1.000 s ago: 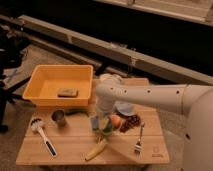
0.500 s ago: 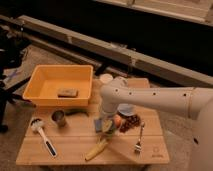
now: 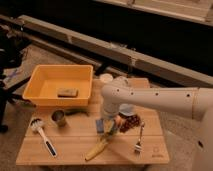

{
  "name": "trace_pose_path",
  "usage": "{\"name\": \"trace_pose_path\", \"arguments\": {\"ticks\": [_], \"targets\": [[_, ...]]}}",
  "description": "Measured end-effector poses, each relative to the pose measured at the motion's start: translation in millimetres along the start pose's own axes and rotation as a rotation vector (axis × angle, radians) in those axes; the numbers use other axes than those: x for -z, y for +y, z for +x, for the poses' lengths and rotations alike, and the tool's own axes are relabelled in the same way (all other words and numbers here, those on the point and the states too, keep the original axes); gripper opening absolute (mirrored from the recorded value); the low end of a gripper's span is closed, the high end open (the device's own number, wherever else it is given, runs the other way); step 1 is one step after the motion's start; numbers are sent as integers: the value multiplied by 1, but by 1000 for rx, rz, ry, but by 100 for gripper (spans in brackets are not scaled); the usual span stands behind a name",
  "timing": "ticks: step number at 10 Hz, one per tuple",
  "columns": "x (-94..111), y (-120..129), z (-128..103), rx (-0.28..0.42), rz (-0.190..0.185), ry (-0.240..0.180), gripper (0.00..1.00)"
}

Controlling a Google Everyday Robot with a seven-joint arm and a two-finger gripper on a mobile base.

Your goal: Place sponge in plastic cup

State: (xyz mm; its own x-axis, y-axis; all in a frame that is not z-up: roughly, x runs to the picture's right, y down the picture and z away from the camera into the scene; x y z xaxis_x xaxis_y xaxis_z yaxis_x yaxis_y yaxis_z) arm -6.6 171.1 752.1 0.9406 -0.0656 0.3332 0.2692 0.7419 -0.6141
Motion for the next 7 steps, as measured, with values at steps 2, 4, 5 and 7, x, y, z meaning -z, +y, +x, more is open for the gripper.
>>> {"name": "trace_pose_path", "arguments": {"ticks": [2,4,5,7], "targets": [[3,2,6,-8,1,11,0],[6,2,11,-15,4,20,0],[8,2,13,-18,6,25,0],[13,-1,16,-25,24,28,0]]}}
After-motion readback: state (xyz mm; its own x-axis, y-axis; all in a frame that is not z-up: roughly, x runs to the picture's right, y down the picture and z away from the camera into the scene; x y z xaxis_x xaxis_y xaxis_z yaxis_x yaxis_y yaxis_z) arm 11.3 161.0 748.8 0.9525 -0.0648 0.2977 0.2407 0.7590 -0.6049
